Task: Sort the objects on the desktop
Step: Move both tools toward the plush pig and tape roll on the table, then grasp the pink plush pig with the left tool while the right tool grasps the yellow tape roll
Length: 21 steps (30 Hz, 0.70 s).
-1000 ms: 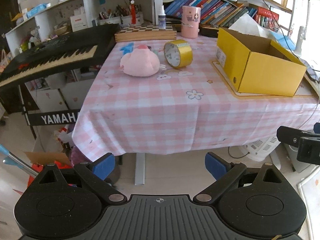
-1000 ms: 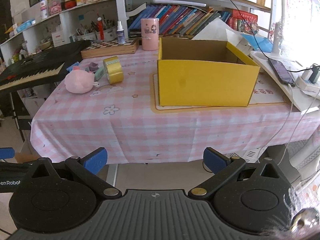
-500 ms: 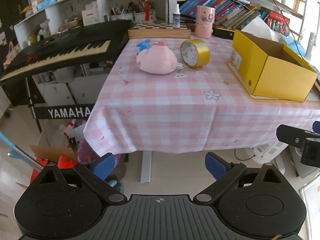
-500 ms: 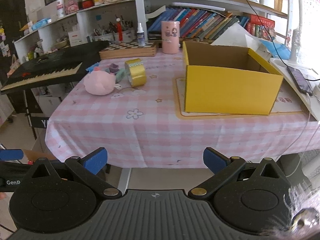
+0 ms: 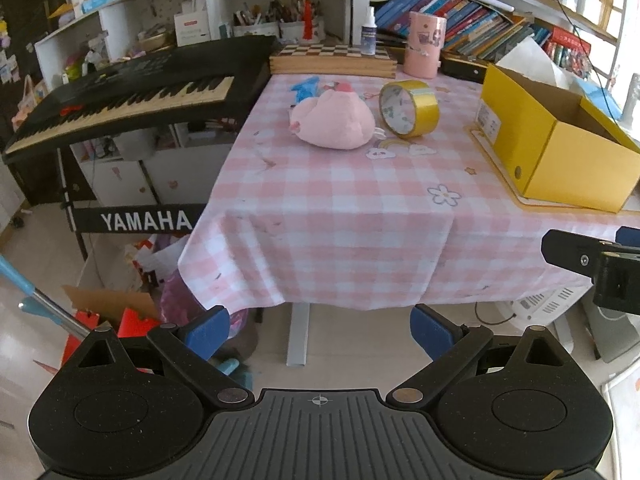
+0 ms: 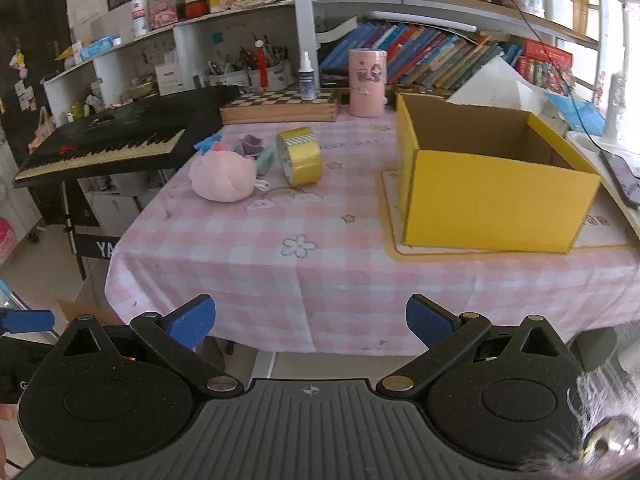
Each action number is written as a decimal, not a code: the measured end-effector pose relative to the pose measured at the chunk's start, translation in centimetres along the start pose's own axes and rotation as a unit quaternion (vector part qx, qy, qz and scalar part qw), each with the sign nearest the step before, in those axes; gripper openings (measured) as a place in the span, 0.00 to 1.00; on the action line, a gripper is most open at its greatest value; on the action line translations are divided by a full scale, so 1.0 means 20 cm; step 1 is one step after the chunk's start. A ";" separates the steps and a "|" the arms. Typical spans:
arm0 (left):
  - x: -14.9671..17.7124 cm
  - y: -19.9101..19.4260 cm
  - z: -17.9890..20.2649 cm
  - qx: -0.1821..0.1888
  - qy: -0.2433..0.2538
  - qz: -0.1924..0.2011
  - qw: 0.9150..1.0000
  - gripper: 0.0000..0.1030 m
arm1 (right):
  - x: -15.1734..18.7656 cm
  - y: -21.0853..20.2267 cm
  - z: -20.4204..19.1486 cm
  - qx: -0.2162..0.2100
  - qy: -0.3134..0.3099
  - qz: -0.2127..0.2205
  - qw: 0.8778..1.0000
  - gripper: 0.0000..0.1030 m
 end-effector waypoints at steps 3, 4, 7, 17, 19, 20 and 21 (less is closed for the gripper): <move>-0.03 0.01 -0.02 -0.001 -0.002 0.004 1.000 0.95 | -0.03 0.04 -0.02 -0.006 -0.007 0.002 1.000 0.98; -0.03 0.02 -0.02 -0.003 -0.002 0.005 1.000 0.95 | -0.04 0.06 -0.03 -0.006 -0.008 0.002 1.000 0.97; -0.07 0.06 -0.02 -0.004 -0.002 0.004 1.000 0.95 | -0.08 0.11 -0.04 -0.010 -0.012 0.003 1.000 0.94; -0.22 0.24 -0.01 -0.001 -0.006 -0.002 1.000 0.95 | -0.23 0.36 -0.03 -0.020 -0.029 -0.019 0.999 0.92; -0.25 0.27 0.00 0.003 -0.010 -0.006 1.000 0.95 | -0.25 0.41 -0.02 -0.023 -0.035 -0.025 0.999 0.93; -0.26 0.29 0.01 0.004 -0.012 -0.007 1.000 0.95 | -0.27 0.43 -0.02 -0.023 -0.037 -0.027 0.999 0.92; -0.28 0.31 0.01 0.005 -0.013 -0.008 1.000 0.95 | -0.28 0.45 -0.01 -0.024 -0.039 -0.028 0.999 0.92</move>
Point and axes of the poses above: each gripper's, at about its wrist camera, not at the fingertips, and y roughly the way its jaws point, z to its right, x to its underside, the point moved 7 cm from there along y, roughly the way its jaws point
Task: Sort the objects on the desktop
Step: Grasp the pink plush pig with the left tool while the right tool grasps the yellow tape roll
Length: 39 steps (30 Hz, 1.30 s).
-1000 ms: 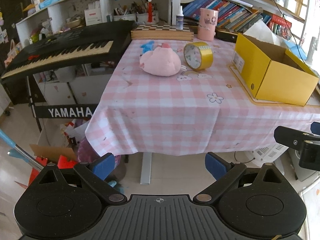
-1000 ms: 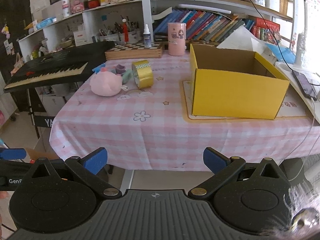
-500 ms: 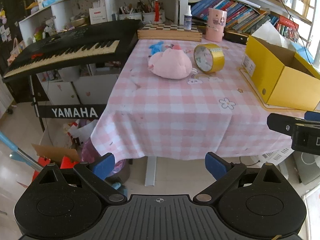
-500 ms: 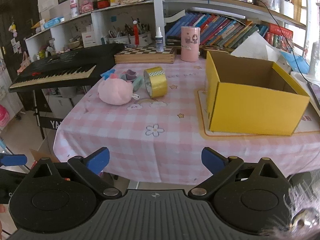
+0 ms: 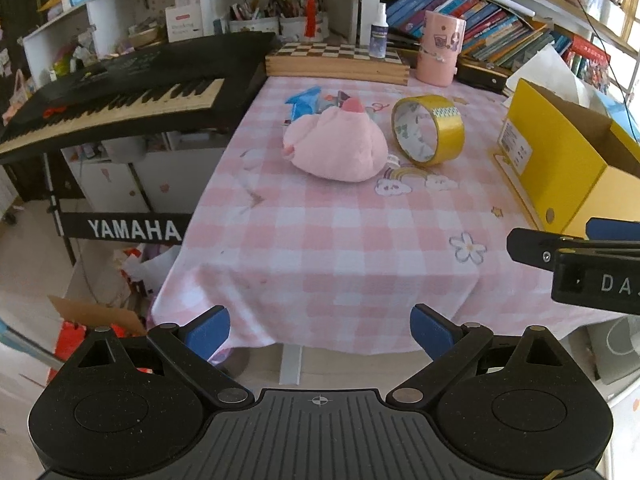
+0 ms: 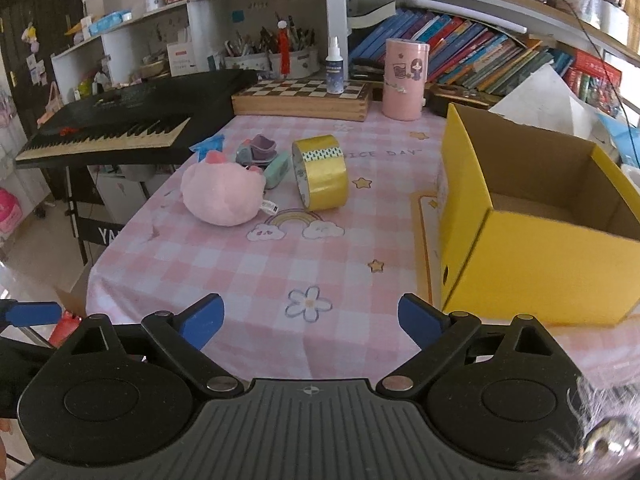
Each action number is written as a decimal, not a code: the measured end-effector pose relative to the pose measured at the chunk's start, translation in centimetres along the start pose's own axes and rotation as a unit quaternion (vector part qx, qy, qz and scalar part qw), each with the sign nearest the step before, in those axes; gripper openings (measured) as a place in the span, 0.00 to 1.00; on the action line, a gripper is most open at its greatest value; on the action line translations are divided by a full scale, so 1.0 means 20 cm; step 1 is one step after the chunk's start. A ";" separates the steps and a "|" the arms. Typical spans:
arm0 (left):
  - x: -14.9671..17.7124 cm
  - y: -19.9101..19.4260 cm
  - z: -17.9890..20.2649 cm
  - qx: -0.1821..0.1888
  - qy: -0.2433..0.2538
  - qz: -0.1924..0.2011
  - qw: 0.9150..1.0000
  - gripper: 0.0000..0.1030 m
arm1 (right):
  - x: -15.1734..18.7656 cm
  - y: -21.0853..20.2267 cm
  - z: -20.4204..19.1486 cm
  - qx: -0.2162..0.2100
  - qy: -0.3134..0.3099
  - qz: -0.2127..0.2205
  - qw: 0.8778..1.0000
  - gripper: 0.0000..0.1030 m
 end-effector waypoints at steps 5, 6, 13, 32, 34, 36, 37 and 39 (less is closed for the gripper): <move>-0.10 0.08 0.02 -0.006 -0.004 -0.003 1.000 0.95 | -0.09 0.10 0.03 -0.006 -0.010 -0.001 1.000 0.89; -0.12 0.10 0.02 -0.009 -0.005 -0.004 1.000 0.95 | -0.12 0.12 0.04 -0.008 -0.012 0.000 1.000 0.88; -0.27 0.22 0.03 -0.017 -0.021 -0.004 1.000 0.95 | -0.28 0.27 0.07 -0.019 -0.030 0.003 0.999 0.86; -0.60 0.56 0.07 -0.014 -0.028 0.006 0.999 0.95 | -0.56 0.65 0.12 -0.038 -0.053 -0.011 0.998 0.85; -0.61 0.58 0.07 -0.013 -0.028 0.003 1.000 0.95 | -0.57 0.68 0.13 -0.041 -0.052 -0.016 0.998 0.85; -0.62 0.61 0.07 -0.013 -0.028 -0.002 1.000 0.95 | -0.58 0.71 0.13 -0.043 -0.051 -0.021 0.998 0.85; -0.62 0.62 0.07 -0.013 -0.028 -0.004 1.000 0.95 | -0.58 0.72 0.13 -0.044 -0.051 -0.022 0.997 0.85; -0.63 0.64 0.07 -0.010 -0.028 -0.007 1.000 0.95 | -0.58 0.74 0.13 -0.047 -0.050 -0.026 0.997 0.85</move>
Point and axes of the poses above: each gripper's, at about its wrist camera, not at the fingertips, and y roughly the way its jaws point, z to its right, x to its underside, the point moved 7 cm from there along y, roughly the way its jaws point
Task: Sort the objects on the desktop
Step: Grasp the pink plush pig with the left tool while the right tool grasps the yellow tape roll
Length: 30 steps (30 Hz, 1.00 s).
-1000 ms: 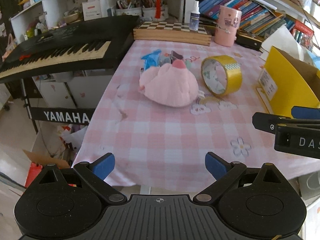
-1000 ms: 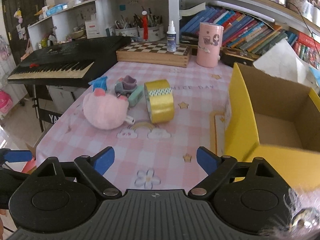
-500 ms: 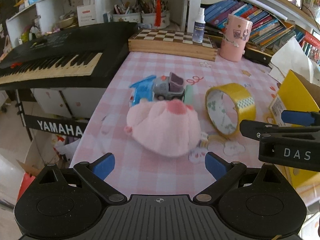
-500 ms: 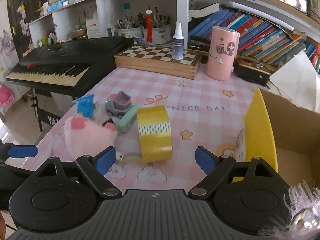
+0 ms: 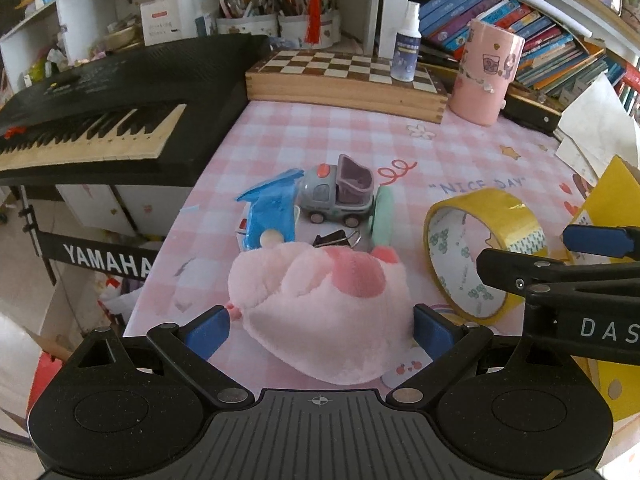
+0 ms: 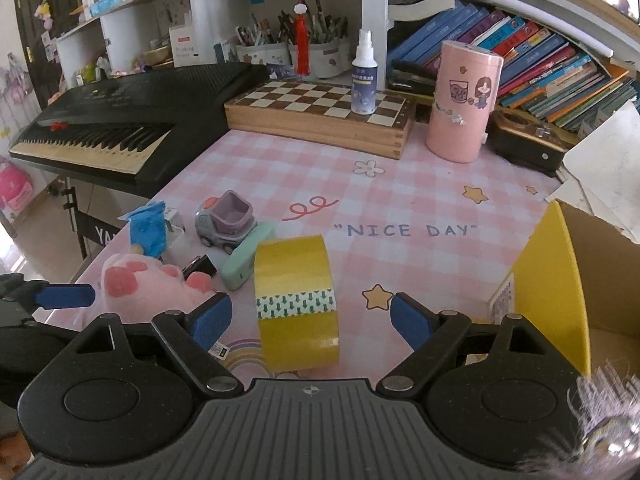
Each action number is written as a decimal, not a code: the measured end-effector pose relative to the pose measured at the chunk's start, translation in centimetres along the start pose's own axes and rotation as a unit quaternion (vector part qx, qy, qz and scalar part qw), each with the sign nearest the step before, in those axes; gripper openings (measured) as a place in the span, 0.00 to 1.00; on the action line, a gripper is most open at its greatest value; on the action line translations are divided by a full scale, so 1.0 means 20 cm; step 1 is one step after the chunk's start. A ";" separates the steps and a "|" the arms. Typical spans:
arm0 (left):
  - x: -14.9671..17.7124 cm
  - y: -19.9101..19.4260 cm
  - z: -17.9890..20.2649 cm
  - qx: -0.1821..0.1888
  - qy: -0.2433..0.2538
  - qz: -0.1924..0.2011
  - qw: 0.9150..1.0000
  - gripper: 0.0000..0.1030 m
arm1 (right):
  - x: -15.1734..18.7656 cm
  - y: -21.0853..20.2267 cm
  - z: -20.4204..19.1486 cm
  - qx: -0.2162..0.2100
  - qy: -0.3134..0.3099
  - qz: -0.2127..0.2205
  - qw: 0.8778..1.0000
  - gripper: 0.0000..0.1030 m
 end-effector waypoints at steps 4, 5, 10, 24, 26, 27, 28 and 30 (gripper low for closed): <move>-0.02 0.03 0.02 0.000 0.011 -0.002 1.000 0.95 | -0.01 0.05 0.00 -0.006 0.007 -0.011 1.000 0.81; -0.03 0.04 0.02 -0.001 0.015 -0.002 1.000 0.95 | -0.01 0.06 0.00 -0.008 0.008 -0.014 1.000 0.79; -0.04 0.08 0.02 -0.004 0.026 -0.001 1.000 0.96 | -0.01 0.10 -0.01 -0.014 0.011 -0.028 0.999 0.65; 0.03 -0.06 0.02 0.039 0.055 0.023 0.997 0.79 | 0.01 -0.04 -0.02 -0.004 0.016 -0.013 1.000 0.38; 0.05 -0.10 0.01 0.048 0.054 0.026 0.997 0.78 | 0.02 -0.08 -0.02 -0.002 0.022 -0.010 1.000 0.38; 0.05 -0.12 0.01 0.052 0.054 0.029 0.997 0.78 | 0.02 -0.10 -0.03 0.001 0.024 -0.007 1.000 0.38; 0.06 -0.14 0.00 0.054 0.054 0.033 0.997 0.78 | 0.03 -0.12 -0.03 0.003 0.027 -0.005 1.000 0.38; 0.07 -0.19 -0.01 0.057 0.052 0.040 0.996 0.78 | 0.05 -0.16 -0.04 0.007 0.032 -0.001 0.999 0.38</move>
Point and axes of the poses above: each gripper's, at about its wrist camera, not at the fingertips, and y roughly the way its jaws point, z to its right, x to its underside, the point moved 7 cm from there along y, roughly the way its jaws point
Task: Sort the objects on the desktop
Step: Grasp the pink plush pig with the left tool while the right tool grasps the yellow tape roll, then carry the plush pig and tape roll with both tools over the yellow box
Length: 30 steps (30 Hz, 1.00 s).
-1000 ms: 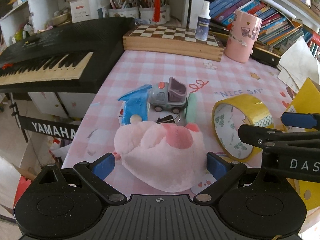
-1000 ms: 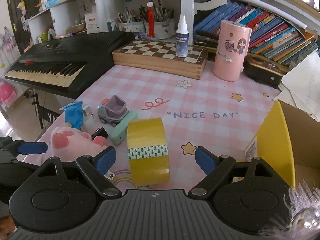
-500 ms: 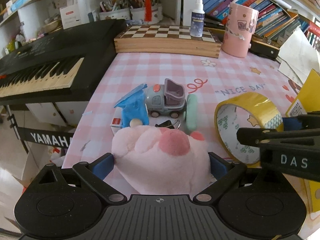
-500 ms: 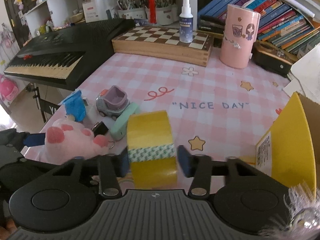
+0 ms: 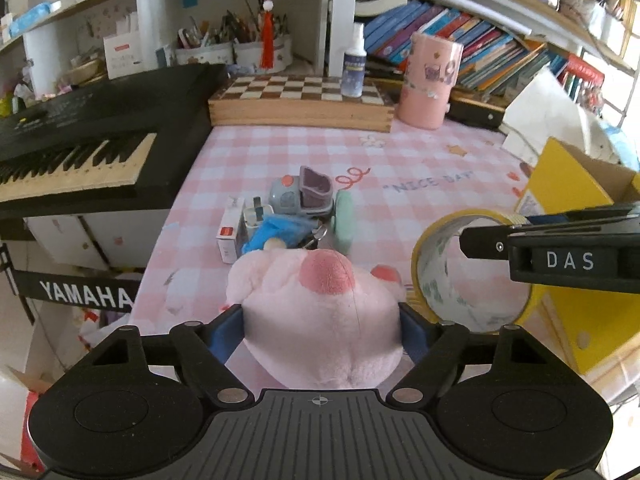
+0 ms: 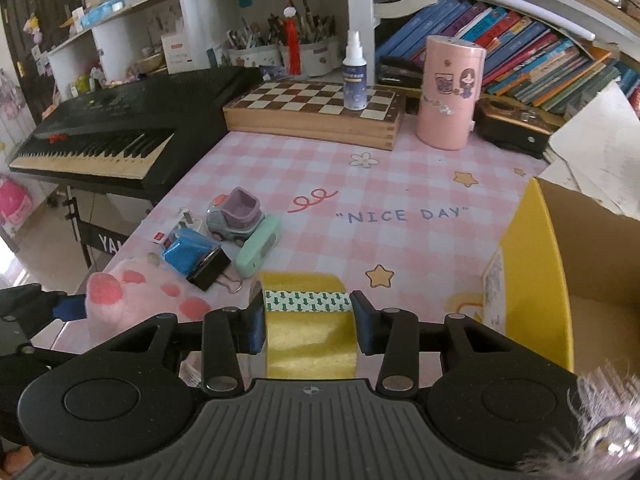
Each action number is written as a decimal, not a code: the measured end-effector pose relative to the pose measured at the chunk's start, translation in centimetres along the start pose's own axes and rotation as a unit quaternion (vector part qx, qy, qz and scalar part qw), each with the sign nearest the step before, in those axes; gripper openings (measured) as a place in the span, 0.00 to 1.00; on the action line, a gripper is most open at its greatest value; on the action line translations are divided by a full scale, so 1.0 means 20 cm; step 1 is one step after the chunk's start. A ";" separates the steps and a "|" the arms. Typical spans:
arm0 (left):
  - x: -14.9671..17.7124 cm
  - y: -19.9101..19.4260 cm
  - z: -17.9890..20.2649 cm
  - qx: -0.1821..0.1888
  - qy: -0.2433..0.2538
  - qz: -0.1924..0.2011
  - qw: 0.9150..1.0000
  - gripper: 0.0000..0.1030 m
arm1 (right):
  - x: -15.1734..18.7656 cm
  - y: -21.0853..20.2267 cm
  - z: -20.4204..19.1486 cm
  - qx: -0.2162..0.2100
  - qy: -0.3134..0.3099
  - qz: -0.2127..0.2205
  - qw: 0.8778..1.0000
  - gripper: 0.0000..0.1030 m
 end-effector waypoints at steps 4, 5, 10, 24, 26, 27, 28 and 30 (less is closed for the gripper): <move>0.04 -0.07 -0.02 0.004 -0.010 0.007 1.000 0.78 | 0.04 -0.07 -0.01 0.007 0.010 0.004 1.000 0.38; 0.06 -0.09 -0.03 0.005 -0.014 0.006 1.000 0.78 | 0.05 -0.08 -0.02 0.008 0.013 0.004 1.000 0.38; 0.12 -0.18 -0.10 0.014 -0.043 0.007 0.999 0.79 | 0.12 -0.14 -0.05 0.002 0.029 -0.002 1.000 0.38; 0.27 -0.53 -0.13 0.053 -0.053 0.042 0.996 0.79 | 0.34 -0.42 -0.18 0.002 0.049 -0.009 0.999 0.38; 0.30 -0.56 -0.12 0.059 -0.048 0.042 0.996 0.79 | 0.39 -0.46 -0.19 0.004 0.053 -0.009 0.999 0.38; 0.33 -0.58 -0.12 0.062 -0.045 0.041 0.996 0.79 | 0.41 -0.49 -0.20 0.006 0.055 -0.008 0.998 0.38; 0.35 -0.60 -0.11 0.064 -0.044 0.040 0.996 0.79 | 0.43 -0.50 -0.21 0.008 0.056 -0.008 0.998 0.38; 0.39 -0.63 -0.11 0.067 -0.041 0.038 0.996 0.79 | 0.47 -0.54 -0.22 0.010 0.060 -0.007 0.998 0.38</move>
Point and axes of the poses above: each gripper's, at about its wrist camera, not at the fingertips, and y roughly the way its jaws point, z to its right, x to its underside, the point moved 7 cm from there along y, roughly the way its jaws point
